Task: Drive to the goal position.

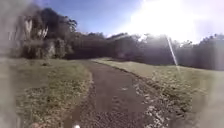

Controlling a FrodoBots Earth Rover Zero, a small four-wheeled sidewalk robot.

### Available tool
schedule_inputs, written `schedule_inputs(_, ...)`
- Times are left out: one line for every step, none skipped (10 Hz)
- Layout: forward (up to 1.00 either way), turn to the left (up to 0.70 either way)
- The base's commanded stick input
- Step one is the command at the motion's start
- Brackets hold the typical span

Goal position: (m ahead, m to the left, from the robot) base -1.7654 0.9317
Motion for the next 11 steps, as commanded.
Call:
schedule_inputs(0.7,0.0)
schedule_inputs(0.7,0.0)
schedule_inputs(0.7,0.0)
schedule_inputs(0.7,0.0)
schedule_inputs(0.7,0.0)
schedule_inputs(0.7,-0.04)
schedule_inputs(0.7,-0.13)
schedule_inputs(0.7,-0.28)
schedule_inputs(0.7,-0.35)
schedule_inputs(0.7,-0.35)
schedule_inputs(0.7,-0.35)
